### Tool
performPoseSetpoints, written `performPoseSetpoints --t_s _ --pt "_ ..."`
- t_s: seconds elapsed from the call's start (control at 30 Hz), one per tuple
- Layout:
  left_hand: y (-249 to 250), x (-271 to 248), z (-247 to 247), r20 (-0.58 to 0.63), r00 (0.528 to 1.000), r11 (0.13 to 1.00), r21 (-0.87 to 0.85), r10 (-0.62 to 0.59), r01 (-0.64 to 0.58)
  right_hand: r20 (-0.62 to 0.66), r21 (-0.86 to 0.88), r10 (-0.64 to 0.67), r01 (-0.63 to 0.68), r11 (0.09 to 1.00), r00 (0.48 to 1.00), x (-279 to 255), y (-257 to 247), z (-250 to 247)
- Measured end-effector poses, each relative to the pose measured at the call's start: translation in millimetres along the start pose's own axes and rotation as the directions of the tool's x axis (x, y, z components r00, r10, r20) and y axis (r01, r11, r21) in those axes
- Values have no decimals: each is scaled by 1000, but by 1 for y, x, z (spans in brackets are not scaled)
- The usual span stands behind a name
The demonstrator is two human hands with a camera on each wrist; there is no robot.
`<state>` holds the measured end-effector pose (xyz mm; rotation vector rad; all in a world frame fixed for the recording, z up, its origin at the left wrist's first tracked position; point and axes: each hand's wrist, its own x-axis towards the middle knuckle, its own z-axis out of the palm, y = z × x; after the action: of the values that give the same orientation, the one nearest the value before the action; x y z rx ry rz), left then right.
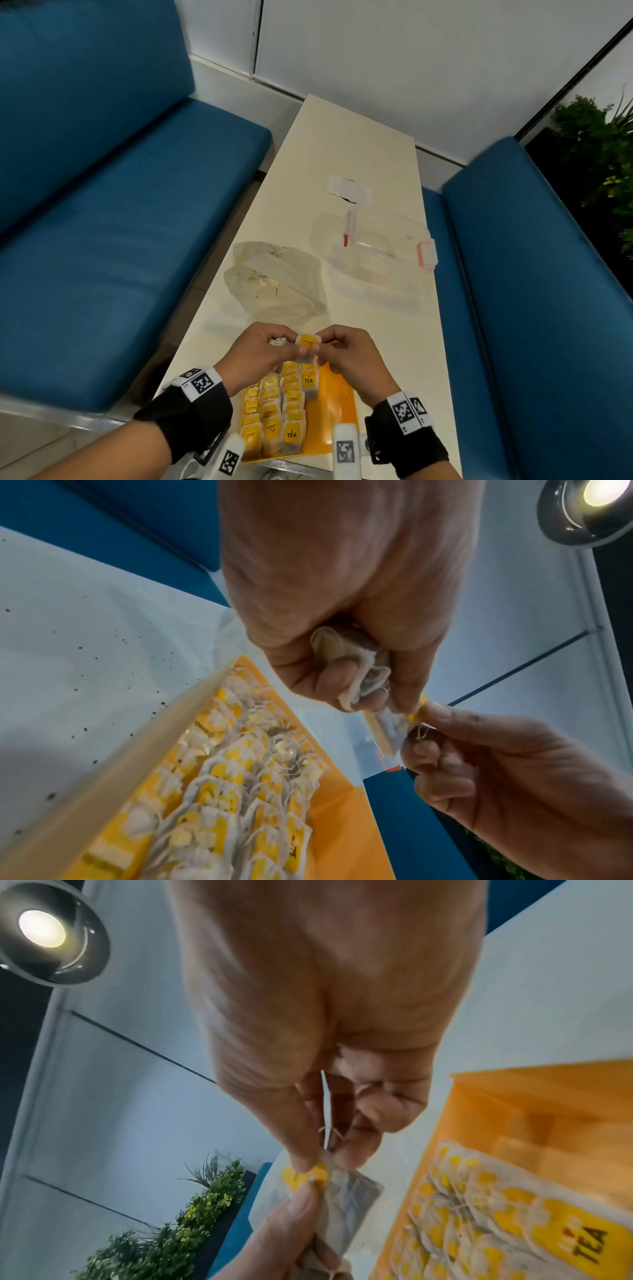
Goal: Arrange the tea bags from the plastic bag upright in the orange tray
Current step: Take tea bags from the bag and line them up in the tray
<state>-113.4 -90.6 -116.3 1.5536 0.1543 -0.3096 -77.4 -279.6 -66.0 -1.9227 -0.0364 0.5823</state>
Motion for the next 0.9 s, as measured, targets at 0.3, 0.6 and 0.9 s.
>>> performPoseSetpoints --t_s 0.3,0.6,0.9 --pt "-13 -7 -7 -74 994 996 -25 -82 81 -48 -123 116 -121 985 992 2 43 -13" --pt "-27 -4 -11 -95 988 991 -55 -125 120 -31 -655 297 -244 715 954 7 73 12" --pt "-28 -4 -11 -90 988 991 -56 -129 124 1 -704 354 -251 665 935 16 78 20"
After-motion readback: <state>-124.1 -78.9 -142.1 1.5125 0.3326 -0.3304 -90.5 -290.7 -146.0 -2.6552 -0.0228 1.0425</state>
